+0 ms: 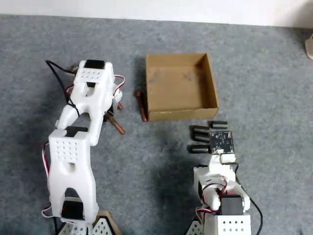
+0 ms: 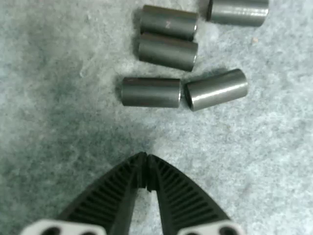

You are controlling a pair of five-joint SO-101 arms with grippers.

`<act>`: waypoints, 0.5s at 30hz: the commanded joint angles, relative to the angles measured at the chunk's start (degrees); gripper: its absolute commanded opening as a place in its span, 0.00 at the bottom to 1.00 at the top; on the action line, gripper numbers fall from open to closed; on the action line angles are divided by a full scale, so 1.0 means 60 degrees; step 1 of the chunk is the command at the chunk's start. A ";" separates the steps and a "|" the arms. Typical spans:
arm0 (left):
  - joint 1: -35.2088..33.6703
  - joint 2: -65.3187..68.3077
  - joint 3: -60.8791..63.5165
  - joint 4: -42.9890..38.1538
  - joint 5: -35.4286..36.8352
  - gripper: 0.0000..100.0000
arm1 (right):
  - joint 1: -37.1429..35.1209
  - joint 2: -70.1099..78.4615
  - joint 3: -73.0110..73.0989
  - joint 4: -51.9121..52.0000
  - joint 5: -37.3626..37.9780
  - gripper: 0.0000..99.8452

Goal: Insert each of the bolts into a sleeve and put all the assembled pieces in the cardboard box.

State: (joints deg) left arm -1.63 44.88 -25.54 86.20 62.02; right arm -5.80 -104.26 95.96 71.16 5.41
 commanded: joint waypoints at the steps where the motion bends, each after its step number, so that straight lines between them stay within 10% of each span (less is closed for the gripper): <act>1: -0.0051 0.0212 -0.0007 -0.0293 0.0073 0.13 | 0.0066 -0.0125 0.1429 -0.0007 -0.0073 0.01; 15: -0.0139 0.0212 0.0007 -0.0249 0.0073 0.00 | 0.0066 -0.0125 0.1429 -0.0007 -0.0029 0.01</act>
State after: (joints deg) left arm -1.45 45.05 -26.24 84.97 62.02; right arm -5.80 -104.26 95.96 71.16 5.41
